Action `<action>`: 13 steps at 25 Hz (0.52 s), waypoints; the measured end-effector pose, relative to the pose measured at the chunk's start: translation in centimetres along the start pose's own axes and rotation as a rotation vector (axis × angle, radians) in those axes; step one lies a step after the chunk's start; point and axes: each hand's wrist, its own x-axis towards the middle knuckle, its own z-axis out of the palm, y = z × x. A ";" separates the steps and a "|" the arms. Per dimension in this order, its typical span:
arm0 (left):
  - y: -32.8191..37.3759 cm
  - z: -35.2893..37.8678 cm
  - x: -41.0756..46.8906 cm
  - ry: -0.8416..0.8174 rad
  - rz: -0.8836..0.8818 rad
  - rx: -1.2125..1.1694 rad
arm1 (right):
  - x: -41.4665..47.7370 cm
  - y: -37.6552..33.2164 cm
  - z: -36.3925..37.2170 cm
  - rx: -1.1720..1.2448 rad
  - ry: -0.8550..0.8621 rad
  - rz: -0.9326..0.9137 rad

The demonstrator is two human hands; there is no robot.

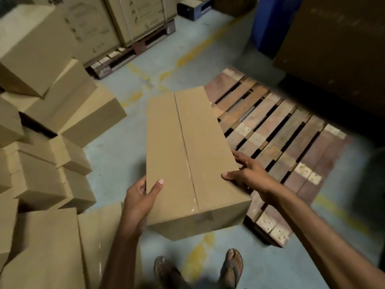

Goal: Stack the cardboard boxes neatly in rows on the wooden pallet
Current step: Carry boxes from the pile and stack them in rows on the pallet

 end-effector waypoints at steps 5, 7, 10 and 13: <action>3.1 7.6 0.0 -0.014 -0.053 0.040 | 0.6 -1.1 -8.0 -0.012 0.033 0.056; 4.2 10.0 0.5 -0.003 -0.053 0.047 | 1.2 -2.0 -10.2 -0.004 0.031 0.053; 5.2 13.3 2.3 0.017 -0.056 0.078 | 3.0 -2.4 -13.3 -0.002 0.074 0.062; 6.3 16.8 4.7 -0.020 -0.068 0.097 | 5.0 -2.4 -16.4 -0.022 0.100 0.066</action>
